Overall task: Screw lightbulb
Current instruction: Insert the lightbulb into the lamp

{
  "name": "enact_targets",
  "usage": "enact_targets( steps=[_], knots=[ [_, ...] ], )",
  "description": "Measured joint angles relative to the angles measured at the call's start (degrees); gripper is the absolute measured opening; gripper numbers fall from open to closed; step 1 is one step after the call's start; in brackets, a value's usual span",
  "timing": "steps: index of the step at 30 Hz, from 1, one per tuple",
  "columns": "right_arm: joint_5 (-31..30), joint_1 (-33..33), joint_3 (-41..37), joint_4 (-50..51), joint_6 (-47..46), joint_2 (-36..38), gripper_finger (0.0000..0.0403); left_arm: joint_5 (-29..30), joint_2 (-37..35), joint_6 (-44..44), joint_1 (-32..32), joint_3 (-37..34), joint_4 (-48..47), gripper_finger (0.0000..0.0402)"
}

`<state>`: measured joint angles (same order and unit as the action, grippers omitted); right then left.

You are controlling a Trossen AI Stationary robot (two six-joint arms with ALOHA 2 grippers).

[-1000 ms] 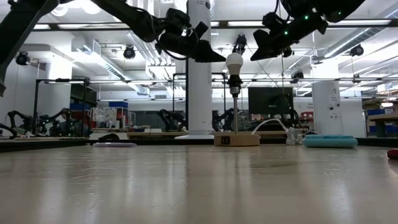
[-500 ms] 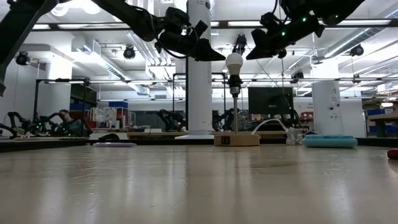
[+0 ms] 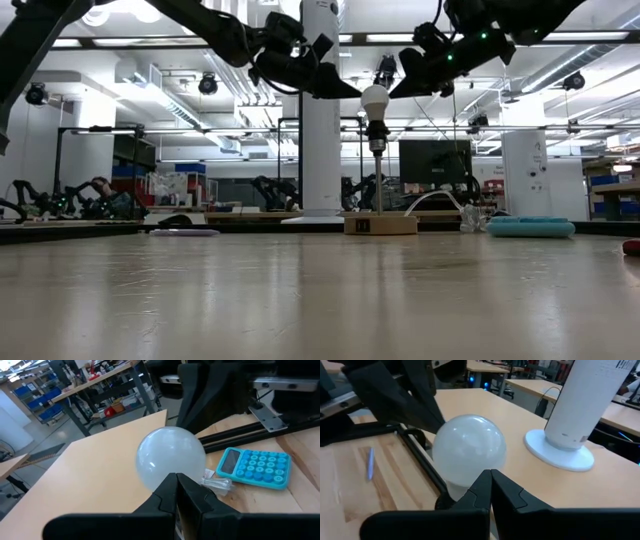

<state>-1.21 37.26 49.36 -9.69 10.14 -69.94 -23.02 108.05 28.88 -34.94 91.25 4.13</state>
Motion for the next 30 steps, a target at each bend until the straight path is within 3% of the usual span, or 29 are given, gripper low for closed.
enact_targets(
  steps=[15, 25, 30],
  knots=[
    [-0.1, -1.2, 0.0, 2.6, -3.9, 0.2, 0.0, 0.8, 0.6, -0.1, -0.1, 0.0, 1.3, 0.0],
    [-5.9, -0.4, 0.0, 3.0, -1.2, 0.4, 0.0, 1.4, -2.4, 0.7, 0.0, 0.0, -4.4, 0.0],
    [-5.8, 2.2, 0.0, 1.4, -0.1, 0.4, 0.0, 0.6, -1.8, 0.7, 0.0, 0.0, -3.5, 0.0]
  ],
)
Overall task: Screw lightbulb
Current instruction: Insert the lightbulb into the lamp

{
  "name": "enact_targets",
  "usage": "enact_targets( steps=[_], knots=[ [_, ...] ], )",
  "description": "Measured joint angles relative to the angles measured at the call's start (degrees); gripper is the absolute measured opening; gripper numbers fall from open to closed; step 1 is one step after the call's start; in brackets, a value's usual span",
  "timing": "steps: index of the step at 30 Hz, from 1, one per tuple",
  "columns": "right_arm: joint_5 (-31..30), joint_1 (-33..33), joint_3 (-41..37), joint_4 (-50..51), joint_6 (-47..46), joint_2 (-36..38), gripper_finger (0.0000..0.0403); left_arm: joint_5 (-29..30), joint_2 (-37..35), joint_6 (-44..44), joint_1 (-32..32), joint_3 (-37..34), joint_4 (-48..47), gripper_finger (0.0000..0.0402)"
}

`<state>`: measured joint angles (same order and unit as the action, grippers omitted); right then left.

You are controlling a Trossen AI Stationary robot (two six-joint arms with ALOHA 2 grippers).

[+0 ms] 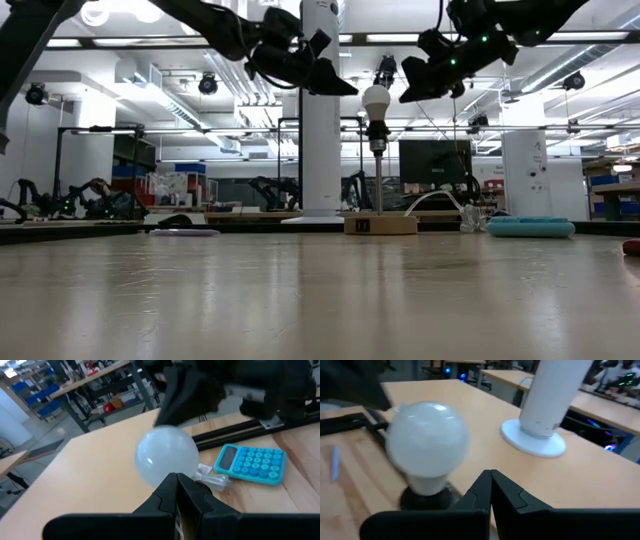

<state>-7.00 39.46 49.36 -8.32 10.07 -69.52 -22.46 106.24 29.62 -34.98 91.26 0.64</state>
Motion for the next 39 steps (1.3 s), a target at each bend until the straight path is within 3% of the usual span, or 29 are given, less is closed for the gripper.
enact_targets(
  steps=[25, 39],
  knots=[
    [11.0, 0.6, 0.0, -2.5, -1.1, -0.1, 0.0, 0.5, 3.0, -0.4, 0.1, 0.0, 3.9, 0.0],
    [11.3, -1.8, 0.0, -1.1, -3.6, -0.1, 0.0, 1.5, 3.0, -0.3, 0.0, 0.0, 4.0, 0.0]
  ],
)
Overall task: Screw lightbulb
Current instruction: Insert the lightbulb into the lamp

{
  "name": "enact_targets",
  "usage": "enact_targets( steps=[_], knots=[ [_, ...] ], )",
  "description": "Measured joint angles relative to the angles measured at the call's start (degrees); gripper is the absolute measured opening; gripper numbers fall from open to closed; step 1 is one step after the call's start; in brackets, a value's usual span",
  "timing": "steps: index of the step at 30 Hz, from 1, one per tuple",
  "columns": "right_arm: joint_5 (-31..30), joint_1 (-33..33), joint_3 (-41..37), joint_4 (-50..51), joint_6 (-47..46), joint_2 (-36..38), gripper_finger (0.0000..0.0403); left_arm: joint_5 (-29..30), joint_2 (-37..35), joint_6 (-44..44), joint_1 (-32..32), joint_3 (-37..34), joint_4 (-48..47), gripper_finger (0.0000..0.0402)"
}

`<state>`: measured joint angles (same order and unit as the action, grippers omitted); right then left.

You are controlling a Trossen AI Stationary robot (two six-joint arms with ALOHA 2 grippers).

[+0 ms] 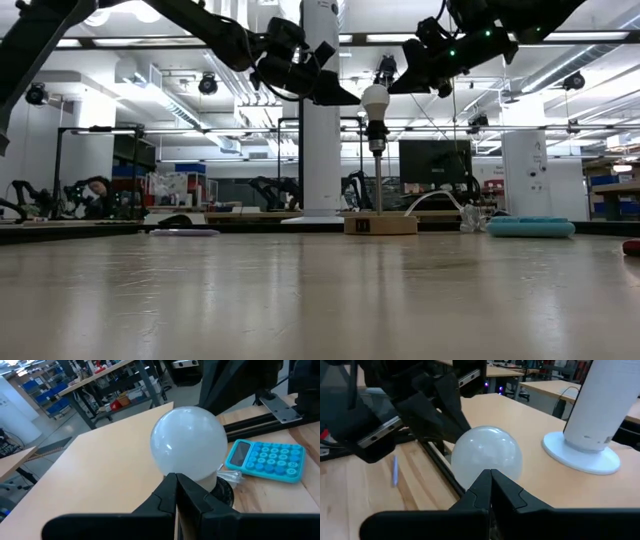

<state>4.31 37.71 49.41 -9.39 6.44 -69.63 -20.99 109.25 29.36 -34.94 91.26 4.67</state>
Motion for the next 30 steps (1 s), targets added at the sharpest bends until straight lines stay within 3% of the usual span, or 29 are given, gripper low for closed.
enact_targets(
  steps=[14, 23, 30],
  knots=[
    [-8.2, 1.9, 0.0, 3.1, 4.0, 0.1, 0.0, -2.0, -2.1, 2.2, 0.0, 0.0, -3.6, 0.0],
    [-2.1, 3.6, 0.0, -1.1, 4.6, -1.6, 0.0, -4.4, -0.7, 4.5, 0.7, 0.0, -2.4, 0.0],
    [-1.2, 3.4, 0.0, -1.4, 4.8, -2.1, 0.0, 0.5, -0.1, 5.0, 1.1, 0.0, -0.5, 0.0]
  ],
)
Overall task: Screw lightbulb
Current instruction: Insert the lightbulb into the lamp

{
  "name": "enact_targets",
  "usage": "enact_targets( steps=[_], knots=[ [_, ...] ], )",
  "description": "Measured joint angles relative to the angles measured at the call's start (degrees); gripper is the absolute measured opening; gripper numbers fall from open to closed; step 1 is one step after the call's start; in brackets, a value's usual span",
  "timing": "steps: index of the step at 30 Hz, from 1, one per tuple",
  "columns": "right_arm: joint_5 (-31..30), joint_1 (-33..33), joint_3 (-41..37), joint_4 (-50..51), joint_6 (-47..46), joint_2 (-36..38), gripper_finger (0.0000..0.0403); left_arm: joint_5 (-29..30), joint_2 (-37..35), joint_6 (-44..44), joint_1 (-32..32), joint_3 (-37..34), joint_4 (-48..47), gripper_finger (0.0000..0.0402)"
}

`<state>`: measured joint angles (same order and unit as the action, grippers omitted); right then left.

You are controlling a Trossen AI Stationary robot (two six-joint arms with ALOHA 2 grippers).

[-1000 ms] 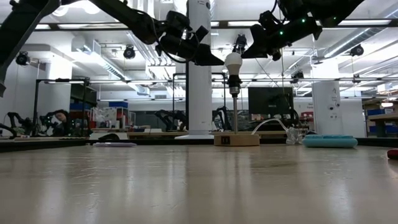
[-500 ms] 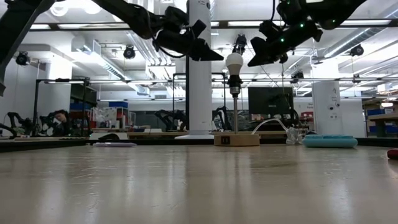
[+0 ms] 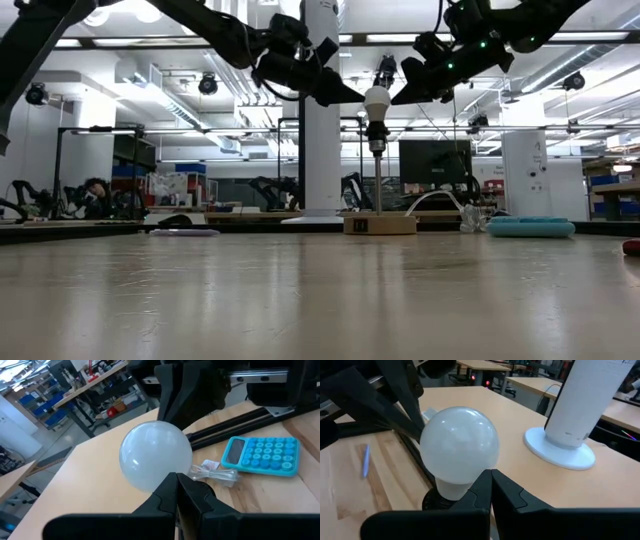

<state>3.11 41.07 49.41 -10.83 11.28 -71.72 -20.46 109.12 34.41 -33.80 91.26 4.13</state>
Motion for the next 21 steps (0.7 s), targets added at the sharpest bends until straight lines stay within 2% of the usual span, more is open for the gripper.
enact_targets(
  steps=[14, 21],
  knots=[
    [1.5, -1.3, 0.0, 1.7, -0.1, 1.1, 0.0, 1.1, 0.1, -0.5, -0.3, 0.0, 0.1, 0.0],
    [2.1, -2.6, 0.0, 1.8, -1.1, 1.2, 0.0, 3.4, 0.3, -0.7, -0.5, 0.0, 0.3, 0.0]
  ],
)
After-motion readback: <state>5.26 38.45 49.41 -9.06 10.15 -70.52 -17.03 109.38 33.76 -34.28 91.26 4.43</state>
